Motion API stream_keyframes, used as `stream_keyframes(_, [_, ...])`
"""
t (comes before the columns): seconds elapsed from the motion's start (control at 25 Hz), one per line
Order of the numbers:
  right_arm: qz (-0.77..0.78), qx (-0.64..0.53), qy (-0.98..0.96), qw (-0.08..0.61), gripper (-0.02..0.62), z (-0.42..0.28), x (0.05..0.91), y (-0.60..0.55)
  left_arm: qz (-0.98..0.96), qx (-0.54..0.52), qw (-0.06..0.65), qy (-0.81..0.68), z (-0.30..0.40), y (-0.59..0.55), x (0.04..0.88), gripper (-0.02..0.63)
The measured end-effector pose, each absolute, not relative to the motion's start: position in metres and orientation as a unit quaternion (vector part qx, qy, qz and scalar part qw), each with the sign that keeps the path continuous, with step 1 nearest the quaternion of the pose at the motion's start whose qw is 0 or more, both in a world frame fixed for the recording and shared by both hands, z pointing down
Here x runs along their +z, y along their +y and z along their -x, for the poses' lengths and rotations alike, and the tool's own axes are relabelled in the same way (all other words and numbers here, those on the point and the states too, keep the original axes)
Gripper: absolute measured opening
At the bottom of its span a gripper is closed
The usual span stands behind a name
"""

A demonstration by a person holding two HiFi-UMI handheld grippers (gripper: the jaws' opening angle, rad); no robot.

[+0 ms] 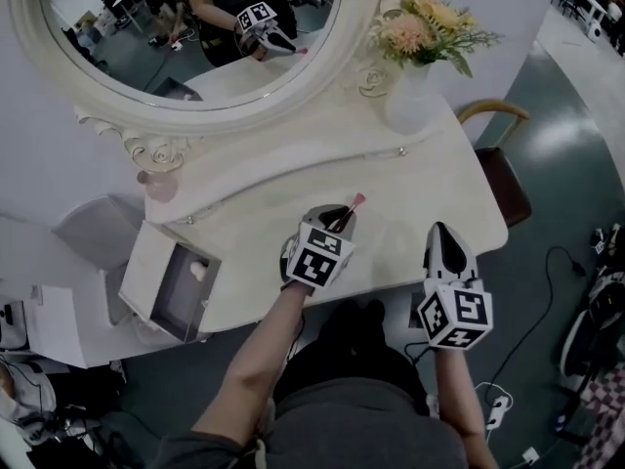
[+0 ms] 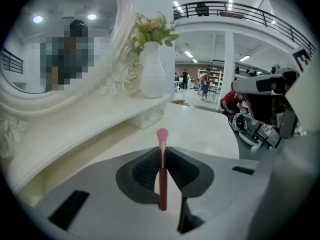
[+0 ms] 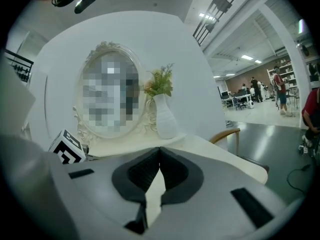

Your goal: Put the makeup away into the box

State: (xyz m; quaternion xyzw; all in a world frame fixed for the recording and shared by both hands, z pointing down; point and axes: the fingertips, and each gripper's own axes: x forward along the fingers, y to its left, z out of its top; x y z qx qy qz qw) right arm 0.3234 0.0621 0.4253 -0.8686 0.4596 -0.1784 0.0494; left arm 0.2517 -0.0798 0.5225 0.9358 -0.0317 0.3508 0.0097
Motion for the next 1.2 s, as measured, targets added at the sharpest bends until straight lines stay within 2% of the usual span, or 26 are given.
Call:
stream_keyframes(0.68, [0.787,-0.175,0.591,0.034,0.003,-0.271,0.421,-0.01,-0.934,0.283,0.045,-0.214,-0.159,-0.139,0.47,0.048])
stream_keyframes(1.2, [0.728,-0.171,0.664,0.018,0.003,-0.206,0.414,-0.074,-0.911,0.259,0.064,-0.315,-0.065,-0.183,0.452,0.048])
